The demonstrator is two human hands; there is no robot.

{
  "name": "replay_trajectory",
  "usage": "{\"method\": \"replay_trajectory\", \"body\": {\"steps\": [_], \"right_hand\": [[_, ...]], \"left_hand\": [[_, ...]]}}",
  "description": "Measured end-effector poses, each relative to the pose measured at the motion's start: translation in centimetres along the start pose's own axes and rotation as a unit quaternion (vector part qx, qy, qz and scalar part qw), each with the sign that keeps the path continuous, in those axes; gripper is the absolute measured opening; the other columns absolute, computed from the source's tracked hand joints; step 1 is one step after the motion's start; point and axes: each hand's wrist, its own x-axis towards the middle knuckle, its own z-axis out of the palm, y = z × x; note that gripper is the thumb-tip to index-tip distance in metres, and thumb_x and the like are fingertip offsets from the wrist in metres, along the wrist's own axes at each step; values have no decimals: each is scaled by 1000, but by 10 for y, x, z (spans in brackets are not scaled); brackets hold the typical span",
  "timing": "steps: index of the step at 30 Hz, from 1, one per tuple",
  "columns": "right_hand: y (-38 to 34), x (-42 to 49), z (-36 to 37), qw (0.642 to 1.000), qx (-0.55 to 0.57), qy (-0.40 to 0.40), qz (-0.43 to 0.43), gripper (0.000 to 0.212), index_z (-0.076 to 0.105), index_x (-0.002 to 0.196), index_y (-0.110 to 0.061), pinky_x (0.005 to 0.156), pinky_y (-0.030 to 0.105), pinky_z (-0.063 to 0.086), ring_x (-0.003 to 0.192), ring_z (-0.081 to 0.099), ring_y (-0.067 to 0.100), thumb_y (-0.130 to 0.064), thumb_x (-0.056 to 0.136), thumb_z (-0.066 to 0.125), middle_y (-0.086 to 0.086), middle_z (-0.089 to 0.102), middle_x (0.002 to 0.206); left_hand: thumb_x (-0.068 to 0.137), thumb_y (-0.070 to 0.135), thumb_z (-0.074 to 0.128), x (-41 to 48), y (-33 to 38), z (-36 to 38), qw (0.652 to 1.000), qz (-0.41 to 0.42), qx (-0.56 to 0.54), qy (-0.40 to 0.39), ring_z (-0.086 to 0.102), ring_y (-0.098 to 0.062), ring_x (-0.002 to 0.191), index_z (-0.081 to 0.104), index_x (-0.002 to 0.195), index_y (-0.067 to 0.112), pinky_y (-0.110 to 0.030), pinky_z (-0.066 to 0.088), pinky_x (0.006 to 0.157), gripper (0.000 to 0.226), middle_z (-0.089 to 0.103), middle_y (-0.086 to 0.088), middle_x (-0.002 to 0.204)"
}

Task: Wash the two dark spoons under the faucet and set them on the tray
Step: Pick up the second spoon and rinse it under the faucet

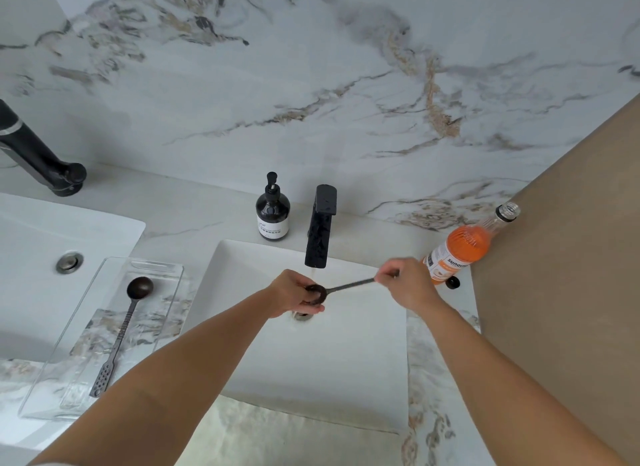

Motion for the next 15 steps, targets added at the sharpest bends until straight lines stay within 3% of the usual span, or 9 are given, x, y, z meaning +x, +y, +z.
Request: {"method": "replay_trajectory", "body": {"steps": [3,5,9,12,15], "right_hand": [[-13,12,-4,998,9,56,-23,10,75,75,-12,55,3,36,68,58,8,-7,82,70,-5,66,72],[-12,8,3,998,26,58,-4,8,77,78,-13,58,10,39,67,59,11,-11,83,71,-3,68,73],[7,-29,43,988,97,-67,95,11,76,80,-12,52,22,42,50,53,12,-17,87,69,6,66,67],[4,-68,78,937,235,-180,188,13,71,80,-9,50,24,46,46,56,14,-16,89,66,9,65,65],[-18,-93,104,892,312,-272,182,15,68,81,-6,58,28,52,56,63,21,-15,90,59,11,67,69]], "left_hand": [[89,-12,61,8,5,7,990,18,-128,63,73,-36,84,67,103,-12,-34,63,73,15,68,-27,100],[89,-12,60,13,9,4,977,28,-181,109,72,-34,83,65,106,-14,-31,63,64,18,68,-28,102],[92,-13,55,14,14,-11,965,40,-232,119,72,-25,74,66,108,-12,-26,62,60,20,71,-20,89],[91,-16,52,12,18,-2,962,50,-250,99,69,-27,73,66,100,-13,-28,62,60,17,68,-21,87],[92,-15,51,14,12,20,953,41,-294,65,67,-30,74,62,90,-12,-31,63,63,12,64,-23,85]]}}
